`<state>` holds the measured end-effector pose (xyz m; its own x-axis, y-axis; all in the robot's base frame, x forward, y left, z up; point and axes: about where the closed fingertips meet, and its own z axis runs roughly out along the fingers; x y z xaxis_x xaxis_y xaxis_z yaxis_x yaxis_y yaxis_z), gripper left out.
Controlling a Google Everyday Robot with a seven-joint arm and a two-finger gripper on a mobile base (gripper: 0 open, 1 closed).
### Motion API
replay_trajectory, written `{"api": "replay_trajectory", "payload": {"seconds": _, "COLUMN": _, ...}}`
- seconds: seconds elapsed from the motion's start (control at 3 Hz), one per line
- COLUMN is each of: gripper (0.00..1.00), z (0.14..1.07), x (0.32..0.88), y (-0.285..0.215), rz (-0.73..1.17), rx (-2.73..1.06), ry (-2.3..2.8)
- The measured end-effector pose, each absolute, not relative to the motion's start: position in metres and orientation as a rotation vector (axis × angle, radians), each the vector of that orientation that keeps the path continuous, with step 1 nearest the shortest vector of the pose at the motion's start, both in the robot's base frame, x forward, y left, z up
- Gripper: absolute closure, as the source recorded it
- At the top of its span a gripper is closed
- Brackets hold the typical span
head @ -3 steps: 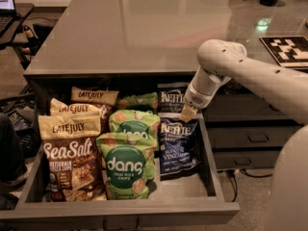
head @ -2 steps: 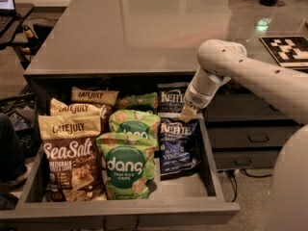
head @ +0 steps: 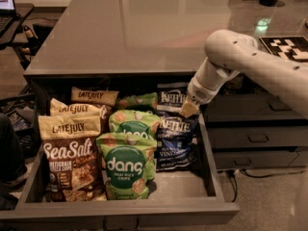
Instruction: Pick blue chip bag from top drawer and place on counter
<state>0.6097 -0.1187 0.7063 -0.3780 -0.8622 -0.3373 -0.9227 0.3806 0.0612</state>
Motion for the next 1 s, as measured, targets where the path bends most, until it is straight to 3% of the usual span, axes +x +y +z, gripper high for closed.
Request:
{"api": "replay_trajectory", "payload": {"seconds": 0.67, "gripper": 1.0, "z": 0.794, "x": 0.577, "y": -0.122, "rz": 0.289, "rx": -1.516, "ry": 2.296}}
{"api": "replay_trajectory", "payload": {"seconds": 1.0, "gripper": 1.0, "z": 0.843, "x": 0.565, "y": -0.126, "rz": 0.156, "rx": -1.502, "ry": 2.248}}
